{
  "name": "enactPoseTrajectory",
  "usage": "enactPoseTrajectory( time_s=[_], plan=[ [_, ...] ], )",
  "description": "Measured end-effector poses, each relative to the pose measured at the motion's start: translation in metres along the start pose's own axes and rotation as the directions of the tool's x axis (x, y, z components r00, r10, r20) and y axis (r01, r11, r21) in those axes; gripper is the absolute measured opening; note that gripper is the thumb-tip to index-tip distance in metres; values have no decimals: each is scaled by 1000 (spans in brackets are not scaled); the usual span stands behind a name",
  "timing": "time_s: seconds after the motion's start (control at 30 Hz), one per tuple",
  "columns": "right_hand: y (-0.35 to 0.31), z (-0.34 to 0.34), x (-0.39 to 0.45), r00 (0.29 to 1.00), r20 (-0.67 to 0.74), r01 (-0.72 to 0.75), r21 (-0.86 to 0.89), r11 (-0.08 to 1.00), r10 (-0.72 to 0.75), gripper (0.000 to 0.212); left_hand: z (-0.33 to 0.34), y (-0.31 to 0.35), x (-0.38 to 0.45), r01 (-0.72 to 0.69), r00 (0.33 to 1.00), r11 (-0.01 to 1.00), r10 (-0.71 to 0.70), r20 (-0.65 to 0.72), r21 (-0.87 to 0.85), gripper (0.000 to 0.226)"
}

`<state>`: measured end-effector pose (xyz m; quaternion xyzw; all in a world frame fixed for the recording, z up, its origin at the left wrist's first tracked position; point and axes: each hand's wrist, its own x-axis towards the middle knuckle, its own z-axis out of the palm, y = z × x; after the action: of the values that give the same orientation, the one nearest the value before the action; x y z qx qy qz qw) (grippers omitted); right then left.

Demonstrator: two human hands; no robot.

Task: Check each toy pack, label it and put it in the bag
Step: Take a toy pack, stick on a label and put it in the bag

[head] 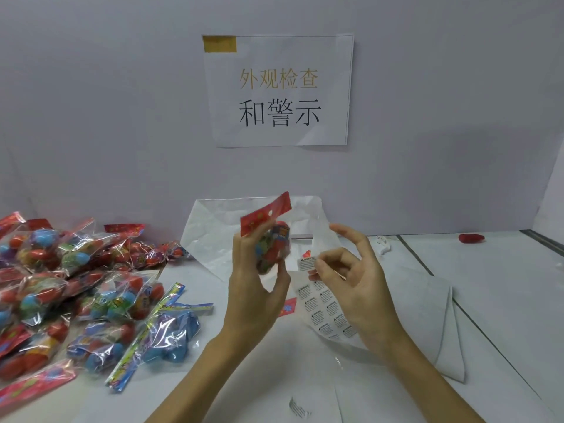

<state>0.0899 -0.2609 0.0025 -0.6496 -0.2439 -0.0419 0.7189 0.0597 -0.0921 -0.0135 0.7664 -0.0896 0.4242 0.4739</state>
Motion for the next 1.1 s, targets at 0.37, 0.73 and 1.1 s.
enactPoseTrajectory(
  time_s=[0.37,0.73,1.1],
  plan=[
    [-2,0,-1,999,-35,-1,-26,1000,0,57,5,16,-6,362,931,753,-323,170,-550,54],
    [1,2,-2,1000,-11,13,-80,997,-14,60,8,18,-9,278,961,865,-255,111,-418,64],
    [-4,1,-2,994,-33,-112,-367,923,107,58,8,17,-9,263,964,879,-228,134,-398,66]
  ],
)
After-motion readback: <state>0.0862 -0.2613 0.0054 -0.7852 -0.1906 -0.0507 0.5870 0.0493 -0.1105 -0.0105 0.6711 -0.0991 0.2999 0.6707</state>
